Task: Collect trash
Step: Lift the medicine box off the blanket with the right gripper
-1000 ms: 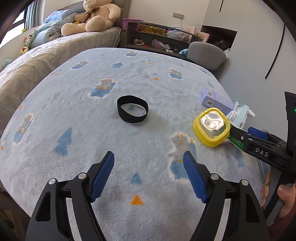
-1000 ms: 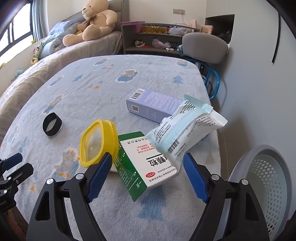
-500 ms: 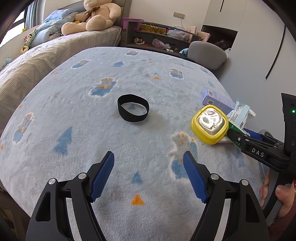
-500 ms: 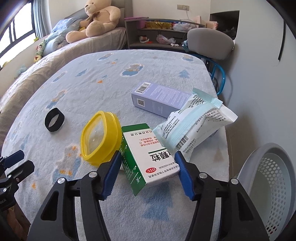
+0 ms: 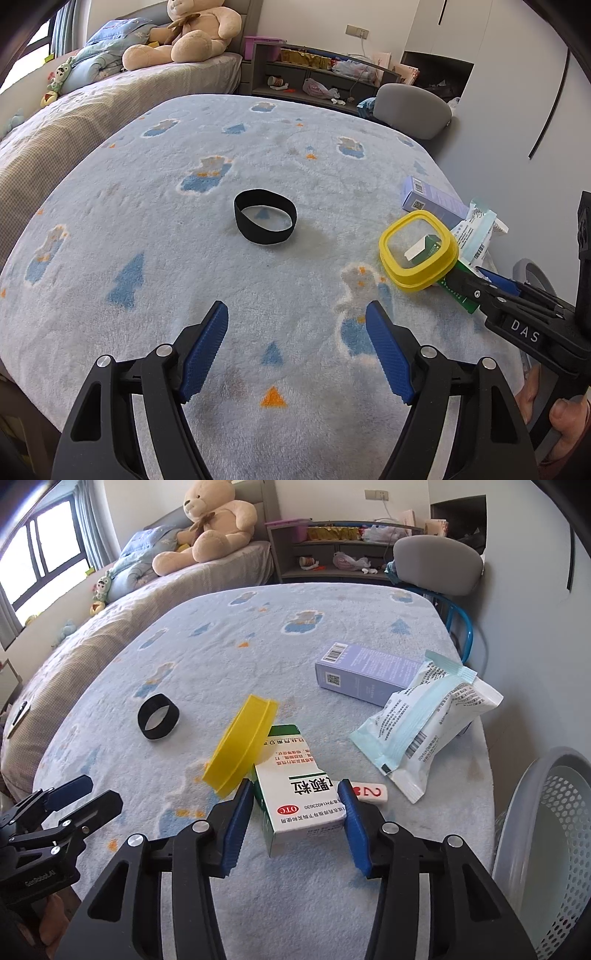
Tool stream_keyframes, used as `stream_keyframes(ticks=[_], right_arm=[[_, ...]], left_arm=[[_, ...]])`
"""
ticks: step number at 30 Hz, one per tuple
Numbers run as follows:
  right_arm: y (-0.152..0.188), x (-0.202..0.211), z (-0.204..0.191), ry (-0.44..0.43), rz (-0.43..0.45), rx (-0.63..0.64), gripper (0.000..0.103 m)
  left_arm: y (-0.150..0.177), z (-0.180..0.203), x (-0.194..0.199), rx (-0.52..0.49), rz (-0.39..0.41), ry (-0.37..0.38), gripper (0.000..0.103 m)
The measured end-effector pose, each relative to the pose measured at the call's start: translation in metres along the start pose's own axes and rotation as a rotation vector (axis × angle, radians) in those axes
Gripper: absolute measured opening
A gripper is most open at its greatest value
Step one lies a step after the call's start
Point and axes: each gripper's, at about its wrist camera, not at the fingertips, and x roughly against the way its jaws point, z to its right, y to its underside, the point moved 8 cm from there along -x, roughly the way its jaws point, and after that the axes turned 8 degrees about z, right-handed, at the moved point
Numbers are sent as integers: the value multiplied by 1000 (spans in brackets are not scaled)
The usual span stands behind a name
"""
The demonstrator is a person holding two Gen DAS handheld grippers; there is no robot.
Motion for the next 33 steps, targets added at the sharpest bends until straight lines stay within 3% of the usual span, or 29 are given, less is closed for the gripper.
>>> stream_keyframes(ticks=[10,27,33], right_arm=[[17,14,-20,-43,-8,-22,45],[48,66,14,13,26,-140,43],[64,68,15,7,-1,-154,43]], left_arm=[[-1,1,5,1,9,2,74],[15,10,6,-10,-51,50,74],[17,14,6,-18,-60,48,74]])
